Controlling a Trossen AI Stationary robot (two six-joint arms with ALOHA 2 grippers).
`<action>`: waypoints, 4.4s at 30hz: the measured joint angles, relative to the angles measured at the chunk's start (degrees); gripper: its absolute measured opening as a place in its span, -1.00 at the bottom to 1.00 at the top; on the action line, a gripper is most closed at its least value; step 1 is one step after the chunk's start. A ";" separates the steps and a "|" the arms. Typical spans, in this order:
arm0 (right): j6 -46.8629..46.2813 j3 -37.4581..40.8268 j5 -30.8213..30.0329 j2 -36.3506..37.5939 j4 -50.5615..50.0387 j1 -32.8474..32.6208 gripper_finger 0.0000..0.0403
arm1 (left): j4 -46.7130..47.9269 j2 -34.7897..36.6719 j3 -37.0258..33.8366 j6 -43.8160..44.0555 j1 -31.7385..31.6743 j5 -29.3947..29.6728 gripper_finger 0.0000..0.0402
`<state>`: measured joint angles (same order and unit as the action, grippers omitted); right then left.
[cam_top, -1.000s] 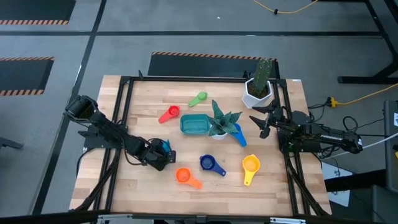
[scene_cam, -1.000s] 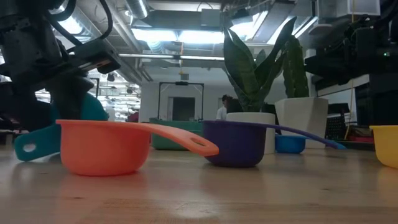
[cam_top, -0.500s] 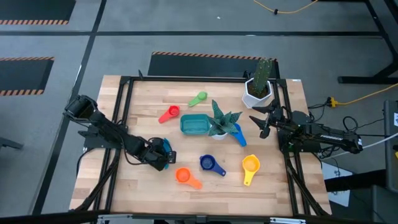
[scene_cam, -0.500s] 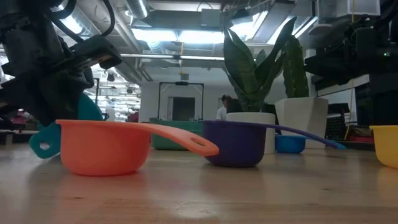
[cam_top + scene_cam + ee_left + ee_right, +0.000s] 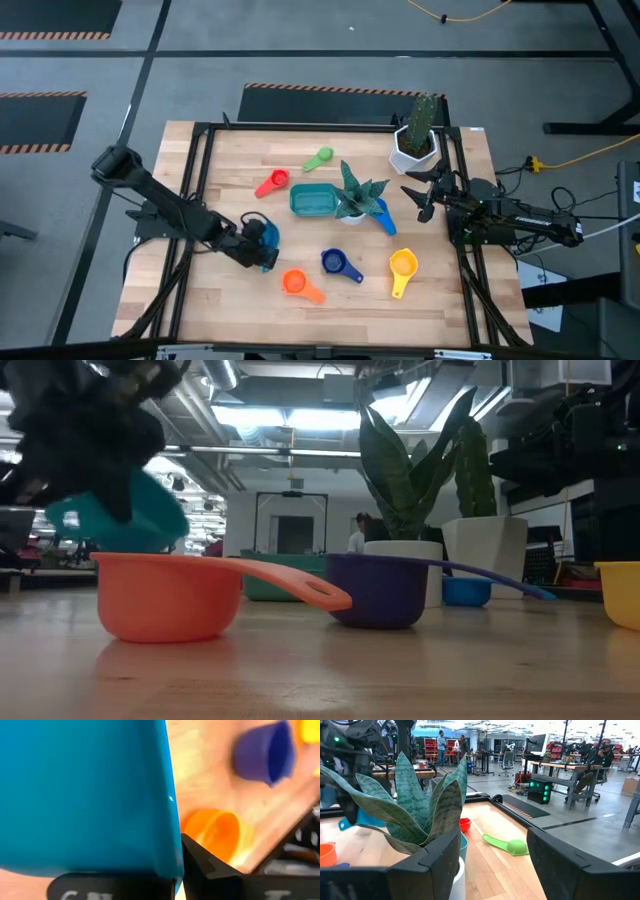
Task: Nest measuring cups in basket
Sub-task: Prepare the light blue measuring cup
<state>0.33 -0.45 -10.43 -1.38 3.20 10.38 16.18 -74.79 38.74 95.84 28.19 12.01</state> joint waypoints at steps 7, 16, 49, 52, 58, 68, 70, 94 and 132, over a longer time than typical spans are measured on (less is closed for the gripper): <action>0.07 0.00 -0.01 -0.01 0.00 -0.01 0.16 | 2.28 9.98 -2.28 -11.12 -4.78 -5.21 -0.99; 0.09 0.00 -0.01 -0.01 0.03 -0.01 0.16 | -3.29 25.69 -14.85 -15.27 -13.44 -17.53 -0.99; -0.03 0.00 -0.01 -0.01 0.28 -0.01 0.16 | -52.98 8.25 -30.03 1.55 -8.97 -13.35 -0.98; -0.03 0.00 -0.01 -0.01 0.25 -0.01 0.16 | -53.67 4.58 -28.04 1.56 -8.32 -13.37 -0.98; -0.03 0.00 -0.01 -0.01 0.24 -0.01 0.16 | -58.69 -3.84 -23.79 -0.72 -8.54 -16.13 -0.98; -0.05 0.00 -0.01 -0.01 0.24 -0.01 0.16 | -66.23 -13.49 -23.26 -5.71 -12.71 -27.27 -0.98; -0.03 0.00 -0.01 -0.01 0.26 0.01 0.16 | -67.34 -14.35 -23.26 -7.36 -13.57 -29.00 -0.98; -0.03 -0.02 -0.01 -0.01 0.28 -0.01 0.16 | -67.18 -14.57 -23.28 -7.59 -15.50 -30.58 -0.50; -0.01 0.00 -0.01 -0.01 0.30 0.00 0.16 | -64.36 -14.33 -23.30 1.18 -15.48 -29.51 -0.37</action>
<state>0.32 -0.45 -10.44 -1.39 3.50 10.38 -48.18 -89.12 15.44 97.03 12.71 -17.50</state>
